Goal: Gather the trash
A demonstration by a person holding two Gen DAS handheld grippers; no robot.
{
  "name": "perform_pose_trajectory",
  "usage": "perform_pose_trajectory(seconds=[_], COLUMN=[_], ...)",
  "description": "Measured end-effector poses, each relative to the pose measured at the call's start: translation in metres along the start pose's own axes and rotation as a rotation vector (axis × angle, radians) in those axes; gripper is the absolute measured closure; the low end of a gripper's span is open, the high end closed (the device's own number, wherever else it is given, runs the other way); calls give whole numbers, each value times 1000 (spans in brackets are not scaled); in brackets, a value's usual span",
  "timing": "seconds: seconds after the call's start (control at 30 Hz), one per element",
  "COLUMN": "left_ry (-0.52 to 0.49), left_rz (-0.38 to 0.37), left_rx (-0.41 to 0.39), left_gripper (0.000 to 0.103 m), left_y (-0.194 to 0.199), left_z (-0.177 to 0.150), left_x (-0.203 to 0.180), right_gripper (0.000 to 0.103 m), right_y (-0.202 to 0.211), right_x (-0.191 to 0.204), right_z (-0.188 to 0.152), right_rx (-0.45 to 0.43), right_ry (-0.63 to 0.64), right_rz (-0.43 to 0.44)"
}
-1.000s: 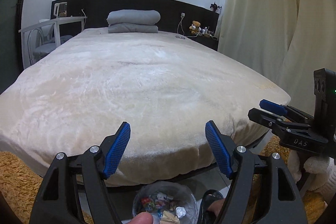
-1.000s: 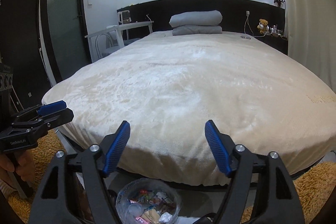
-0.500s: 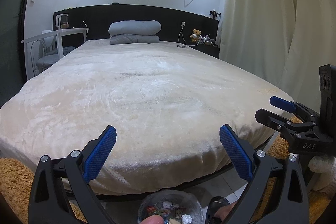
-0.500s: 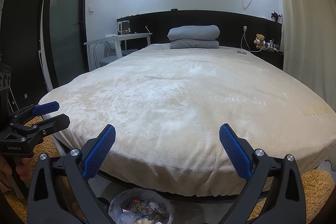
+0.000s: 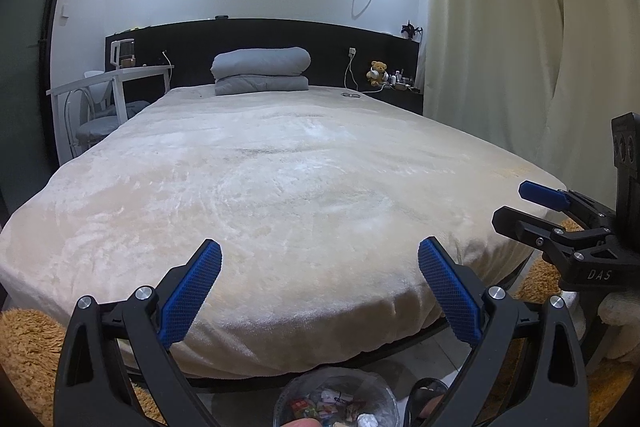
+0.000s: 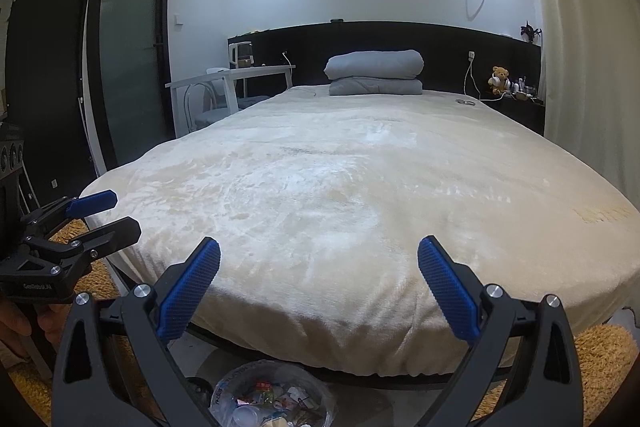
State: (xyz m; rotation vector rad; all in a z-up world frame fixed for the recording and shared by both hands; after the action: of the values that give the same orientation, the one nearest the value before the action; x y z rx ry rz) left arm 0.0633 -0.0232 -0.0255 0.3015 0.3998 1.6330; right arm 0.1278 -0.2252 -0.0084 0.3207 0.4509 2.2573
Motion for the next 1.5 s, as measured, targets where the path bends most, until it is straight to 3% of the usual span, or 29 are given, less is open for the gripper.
perform_pose_trajectory(seconds=[1.5], left_ry=[-17], left_rz=[5], left_rx=[-19], left_gripper=[6], left_y=[4], left_z=[-1], left_x=[-1], right_gripper=[5], right_y=[-5], right_x=[0], right_z=[-2], right_rx=[15], right_ry=[-1], right_rz=[-2])
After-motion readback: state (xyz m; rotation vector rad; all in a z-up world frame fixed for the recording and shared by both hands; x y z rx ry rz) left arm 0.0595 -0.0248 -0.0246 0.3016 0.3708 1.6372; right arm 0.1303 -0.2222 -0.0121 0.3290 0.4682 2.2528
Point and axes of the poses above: each gripper's, at about its wrist camera, not at the fingertips, and y roughly against the way its jaws point, x to its left, z to its top, the point moved 7 cm from there along -y, roughly the way its jaws point, and after that the axes turned 1 degree about x, right-handed, at the moved point
